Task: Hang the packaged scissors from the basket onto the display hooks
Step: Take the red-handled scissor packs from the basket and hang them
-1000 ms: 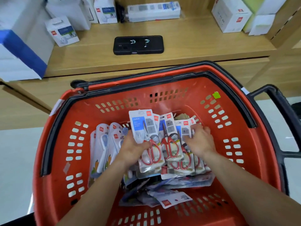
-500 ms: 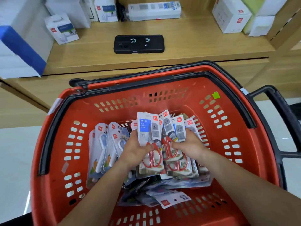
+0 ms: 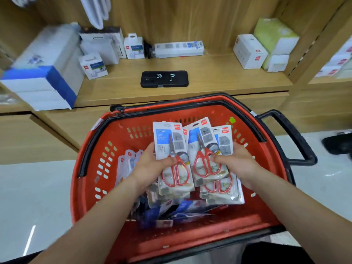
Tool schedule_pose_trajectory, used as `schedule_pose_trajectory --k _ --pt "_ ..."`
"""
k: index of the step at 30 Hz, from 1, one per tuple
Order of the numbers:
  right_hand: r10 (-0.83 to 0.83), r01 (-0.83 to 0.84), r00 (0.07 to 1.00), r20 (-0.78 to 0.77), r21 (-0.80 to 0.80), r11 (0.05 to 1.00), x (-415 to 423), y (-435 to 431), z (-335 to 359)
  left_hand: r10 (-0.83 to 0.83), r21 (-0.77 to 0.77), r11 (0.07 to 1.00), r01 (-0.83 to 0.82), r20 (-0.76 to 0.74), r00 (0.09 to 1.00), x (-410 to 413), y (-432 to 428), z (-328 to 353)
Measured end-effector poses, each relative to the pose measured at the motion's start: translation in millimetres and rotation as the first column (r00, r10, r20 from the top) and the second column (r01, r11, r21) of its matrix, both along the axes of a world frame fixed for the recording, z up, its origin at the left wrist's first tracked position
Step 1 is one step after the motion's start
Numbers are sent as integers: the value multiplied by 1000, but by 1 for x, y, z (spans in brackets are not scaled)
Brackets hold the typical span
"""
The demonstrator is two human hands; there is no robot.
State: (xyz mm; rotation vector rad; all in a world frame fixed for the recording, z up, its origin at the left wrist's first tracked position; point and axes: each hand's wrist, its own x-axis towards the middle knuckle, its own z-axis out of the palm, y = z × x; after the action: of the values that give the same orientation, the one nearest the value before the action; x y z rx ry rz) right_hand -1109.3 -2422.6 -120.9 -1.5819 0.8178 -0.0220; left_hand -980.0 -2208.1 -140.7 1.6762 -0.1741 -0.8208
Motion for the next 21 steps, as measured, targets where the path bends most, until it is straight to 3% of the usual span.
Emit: schedule_pose_trajectory --k 4,9,13,21 --pt "-97 95 975 202 20 995 -5 6 45 52 -58 997 -44 137 989 3 17 61" --pt "-24 -52 911 411 173 984 -11 24 98 78 -202 978 -54 116 990 -8 34 125" --pt "99 -187 911 401 188 964 -15 42 117 139 -248 963 -111 102 985 -22 36 145" --pt "83 -150 934 346 171 974 -1 58 119 203 -238 956 -169 124 971 -27 18 145"
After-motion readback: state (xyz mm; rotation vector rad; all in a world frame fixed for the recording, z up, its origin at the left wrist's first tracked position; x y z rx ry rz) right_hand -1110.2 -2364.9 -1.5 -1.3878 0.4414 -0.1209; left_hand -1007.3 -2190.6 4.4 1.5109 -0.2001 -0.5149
